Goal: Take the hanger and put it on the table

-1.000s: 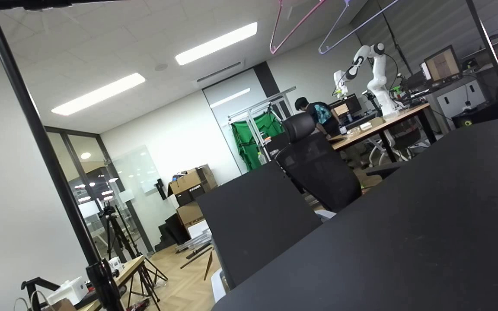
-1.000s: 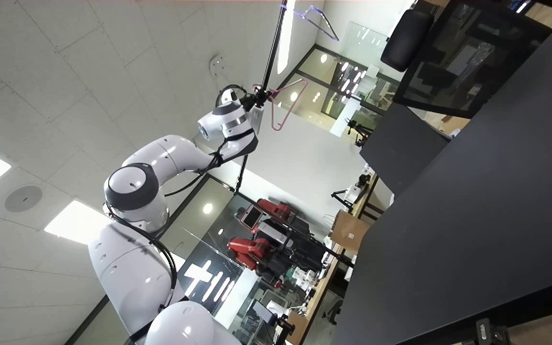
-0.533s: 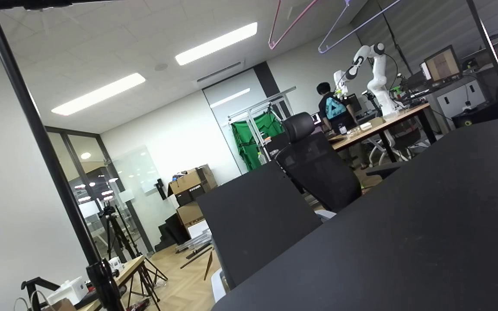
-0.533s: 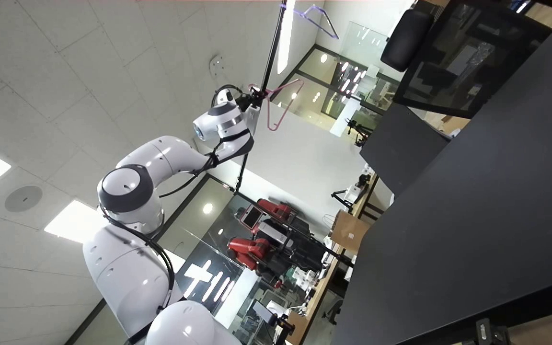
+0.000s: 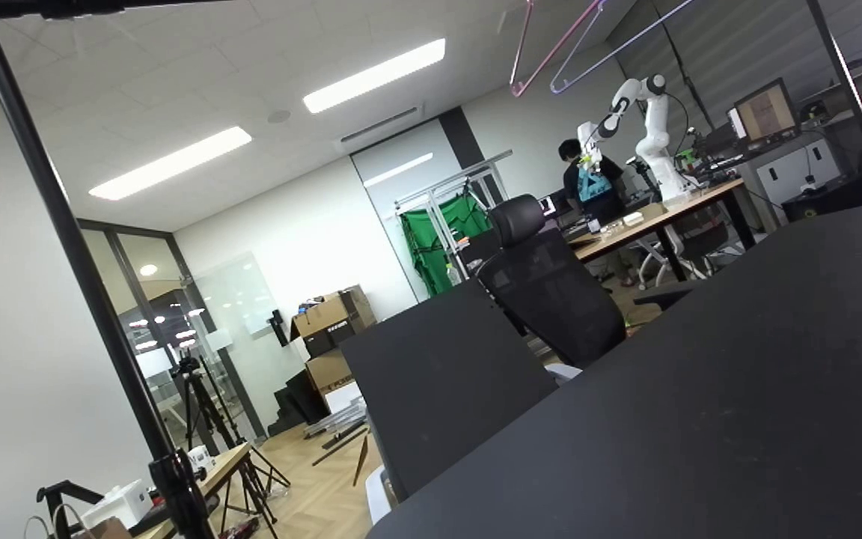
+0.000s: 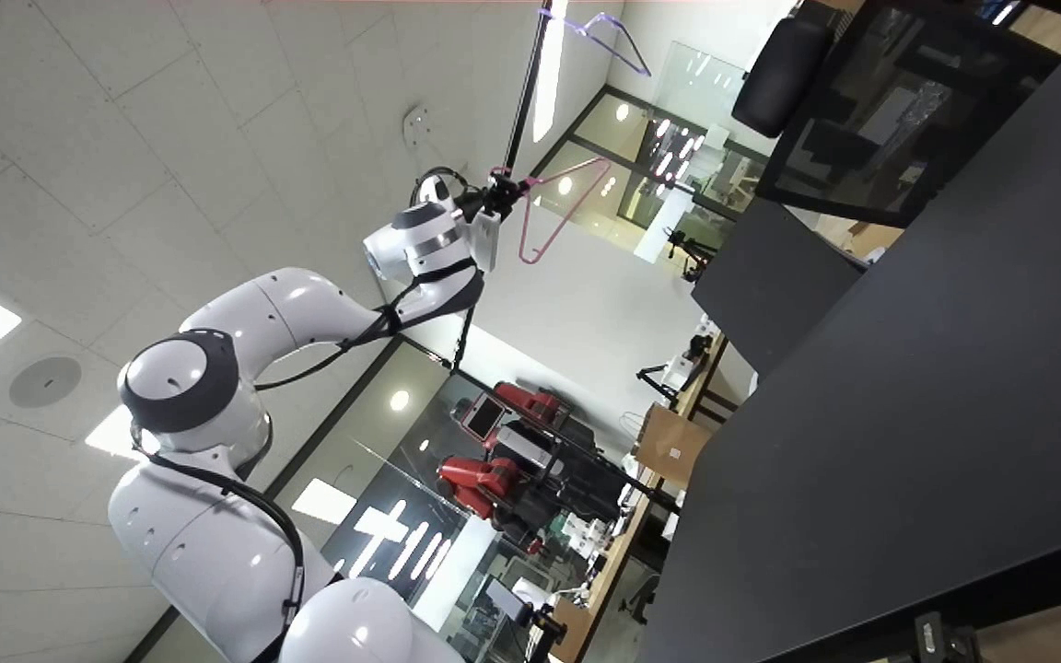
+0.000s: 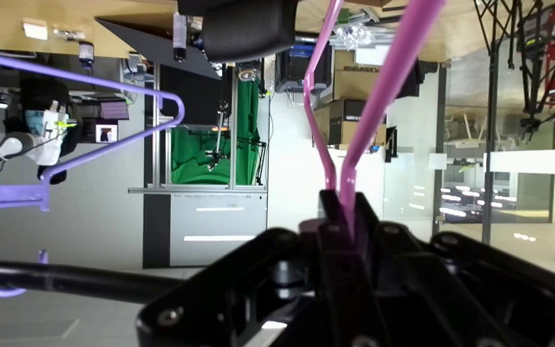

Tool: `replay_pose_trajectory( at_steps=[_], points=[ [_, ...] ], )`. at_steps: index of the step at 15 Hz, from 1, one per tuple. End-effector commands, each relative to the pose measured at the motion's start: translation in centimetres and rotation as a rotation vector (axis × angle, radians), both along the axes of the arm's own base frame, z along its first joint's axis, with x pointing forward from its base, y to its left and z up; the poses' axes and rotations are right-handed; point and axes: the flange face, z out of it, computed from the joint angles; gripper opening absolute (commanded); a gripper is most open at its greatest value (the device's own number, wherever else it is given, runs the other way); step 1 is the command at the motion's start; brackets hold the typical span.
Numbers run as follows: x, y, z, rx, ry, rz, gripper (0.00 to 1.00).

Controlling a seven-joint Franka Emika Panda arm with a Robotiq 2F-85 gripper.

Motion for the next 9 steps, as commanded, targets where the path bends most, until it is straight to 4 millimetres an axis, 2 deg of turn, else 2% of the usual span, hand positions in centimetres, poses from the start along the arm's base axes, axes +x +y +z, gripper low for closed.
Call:
replay_pose_trajectory(
  at_steps=[1,5,9],
  points=[
    [-4.4,-1.1,-3.1,-0.019,0.102,-0.031,0.02],
    [-6.0,-4.1,-9.9,-0.146,0.284,-0.114,0.02],
    [-6.8,-5.9,-18.1,-0.297,0.468,-0.16,0.02]
  ],
)
